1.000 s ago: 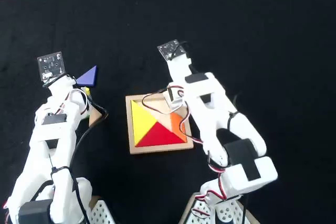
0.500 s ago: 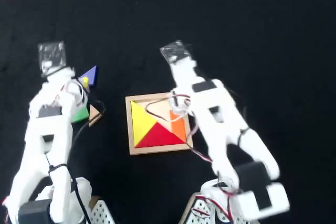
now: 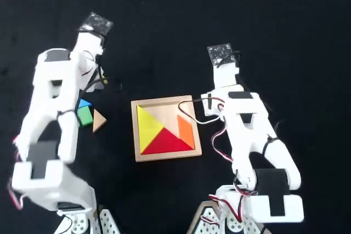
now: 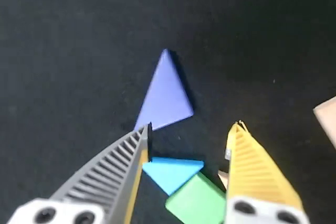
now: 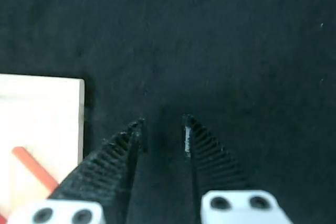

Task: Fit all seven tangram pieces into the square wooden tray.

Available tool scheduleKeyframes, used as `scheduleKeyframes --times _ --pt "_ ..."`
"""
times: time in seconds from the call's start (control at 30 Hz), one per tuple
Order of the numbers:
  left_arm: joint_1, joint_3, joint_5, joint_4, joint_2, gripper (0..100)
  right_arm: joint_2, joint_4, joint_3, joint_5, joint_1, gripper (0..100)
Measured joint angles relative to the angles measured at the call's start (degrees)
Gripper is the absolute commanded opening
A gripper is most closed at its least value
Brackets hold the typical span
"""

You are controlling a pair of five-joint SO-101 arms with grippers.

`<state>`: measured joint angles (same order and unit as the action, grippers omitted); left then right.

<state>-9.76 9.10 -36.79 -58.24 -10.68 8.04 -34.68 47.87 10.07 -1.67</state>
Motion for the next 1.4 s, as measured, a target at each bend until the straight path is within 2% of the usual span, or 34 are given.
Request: scheduleKeyframes --times 0.1,0.23,0.63,0.73,0.9,1.4 --pt "0.0 -4.2 -5.5 -0.3 -7.1 25 -0.2 0.2 -0.3 0.0 -0.1 12.4" --pt "0.0 -7.6 -8.7 -0.3 -12.3 25 -0.2 0.4 -0.3 0.0 -0.1 12.4" --pt "-0.4 -17.0 -9.3 -0.3 -21.5 25 -0.2 0.4 -0.3 0.0 -0.1 12.4" --pt "-0.6 -18.7 -12.4 -1.2 -23.0 25 -0.5 0.4 -0.3 0.0 -0.1 12.4" --pt "-1.4 -20.0 -14.9 -2.3 -23.8 25 -0.5 0.4 -0.3 0.0 -0.1 12.4" --pt "-3.2 -23.4 -16.5 -3.3 -26.3 24 -0.5 0.4 -0.3 0.0 -0.1 12.4"
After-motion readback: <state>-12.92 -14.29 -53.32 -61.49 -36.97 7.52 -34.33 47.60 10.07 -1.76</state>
